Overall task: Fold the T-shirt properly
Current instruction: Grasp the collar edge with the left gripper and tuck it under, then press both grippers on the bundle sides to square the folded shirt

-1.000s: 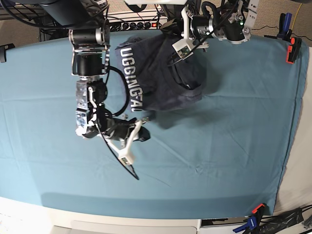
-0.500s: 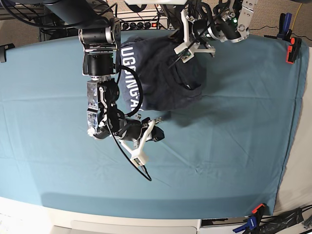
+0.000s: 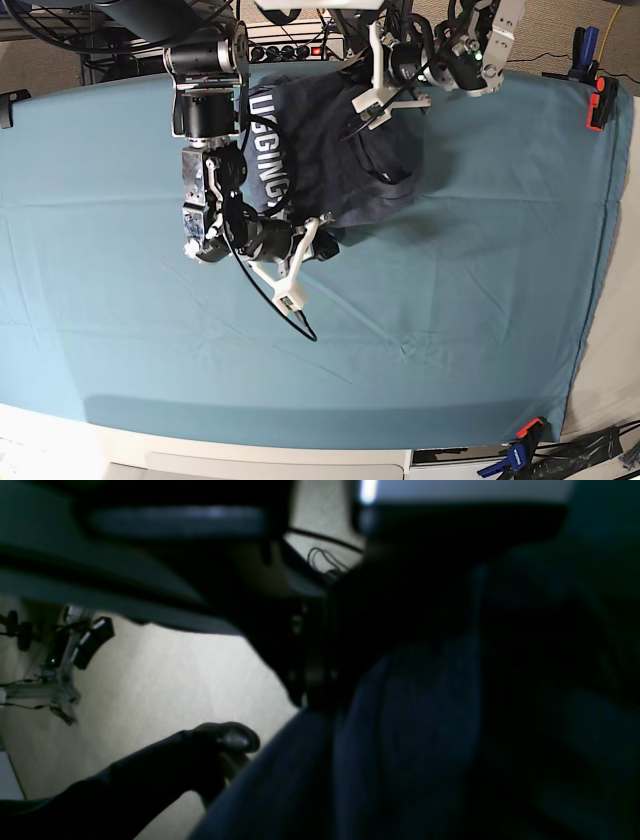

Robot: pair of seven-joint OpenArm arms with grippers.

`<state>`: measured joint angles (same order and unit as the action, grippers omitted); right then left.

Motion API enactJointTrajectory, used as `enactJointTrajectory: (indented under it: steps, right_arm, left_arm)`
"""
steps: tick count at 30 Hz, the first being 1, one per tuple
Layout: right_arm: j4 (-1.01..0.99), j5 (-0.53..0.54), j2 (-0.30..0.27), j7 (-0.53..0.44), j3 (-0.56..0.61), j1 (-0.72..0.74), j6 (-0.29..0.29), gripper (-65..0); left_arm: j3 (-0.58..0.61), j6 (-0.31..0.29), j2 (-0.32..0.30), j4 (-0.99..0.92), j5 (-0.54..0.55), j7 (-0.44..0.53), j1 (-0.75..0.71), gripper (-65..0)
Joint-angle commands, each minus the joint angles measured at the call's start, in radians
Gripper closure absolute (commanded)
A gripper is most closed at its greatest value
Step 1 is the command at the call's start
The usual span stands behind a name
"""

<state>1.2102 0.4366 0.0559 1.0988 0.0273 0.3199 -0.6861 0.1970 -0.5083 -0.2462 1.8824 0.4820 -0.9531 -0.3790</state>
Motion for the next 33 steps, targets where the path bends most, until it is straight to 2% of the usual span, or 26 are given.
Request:
enactJointTrajectory:
  steps: [1,7,14,18,23,33]
  right_arm:
    - [0.018,0.019,-0.003,-0.014,0.000,0.023,-0.012,0.0]
    - [0.019,0.051,-0.038,0.016,0.000,0.003,-0.012,0.0]
    - [0.019,0.073,-0.082,0.048,-0.001,-0.011,-0.012,0.0]
    - [0.019,0.145,-0.099,0.093,-0.001,-0.010,-0.012,0.0]
    - [0.019,0.203,-0.103,0.162,-0.001,-0.010,-0.012,0.0]
    - [0.019,0.205,-0.112,0.229,-0.001,-0.010,-0.012,0.0]
  left_arm:
    - [-0.016,0.071,0.000,0.011,-0.069,0.054,0.048,0.0]
    - [-0.017,0.101,0.000,0.008,-0.114,0.057,0.122,0.0]
    - [-0.017,0.101,-0.001,-0.087,-0.115,0.059,0.207,0.0]
    - [-0.017,0.101,-0.001,-0.184,-0.116,0.064,0.278,0.0]
    - [-0.017,0.093,-0.001,-0.309,-0.116,0.063,0.399,0.0]
    - [-0.017,0.092,-0.006,-0.485,-0.113,0.056,0.620,0.0]
